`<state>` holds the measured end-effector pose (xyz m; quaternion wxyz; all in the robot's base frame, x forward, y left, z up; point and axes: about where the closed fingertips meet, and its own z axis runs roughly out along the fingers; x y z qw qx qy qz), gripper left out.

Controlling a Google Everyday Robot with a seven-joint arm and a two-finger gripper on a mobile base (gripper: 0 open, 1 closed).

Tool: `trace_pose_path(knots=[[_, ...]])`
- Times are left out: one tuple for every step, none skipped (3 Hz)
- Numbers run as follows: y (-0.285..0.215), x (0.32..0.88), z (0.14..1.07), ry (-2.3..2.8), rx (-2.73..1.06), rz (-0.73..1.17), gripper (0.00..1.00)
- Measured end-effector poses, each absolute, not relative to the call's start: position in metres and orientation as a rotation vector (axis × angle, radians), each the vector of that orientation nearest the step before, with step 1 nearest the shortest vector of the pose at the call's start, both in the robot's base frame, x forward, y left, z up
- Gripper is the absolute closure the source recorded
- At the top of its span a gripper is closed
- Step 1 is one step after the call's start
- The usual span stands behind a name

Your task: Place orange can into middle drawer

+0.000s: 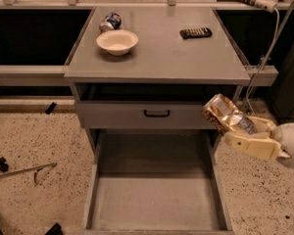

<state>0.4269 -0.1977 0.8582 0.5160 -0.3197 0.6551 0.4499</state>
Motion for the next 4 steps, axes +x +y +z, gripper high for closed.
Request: trace_pose_path(knots=[[-0.159, 0.432, 0.85, 1.535, -0.825, 1.071, 1.0], [-0.11, 0.43, 0.823, 1.524, -0.933, 1.086, 1.0], [-0.08, 0.421, 0.792, 1.551, -1.039, 1.044, 1.0], [-0.066, 0.429, 0.755, 1.637, -1.069, 0.951, 1.0]])
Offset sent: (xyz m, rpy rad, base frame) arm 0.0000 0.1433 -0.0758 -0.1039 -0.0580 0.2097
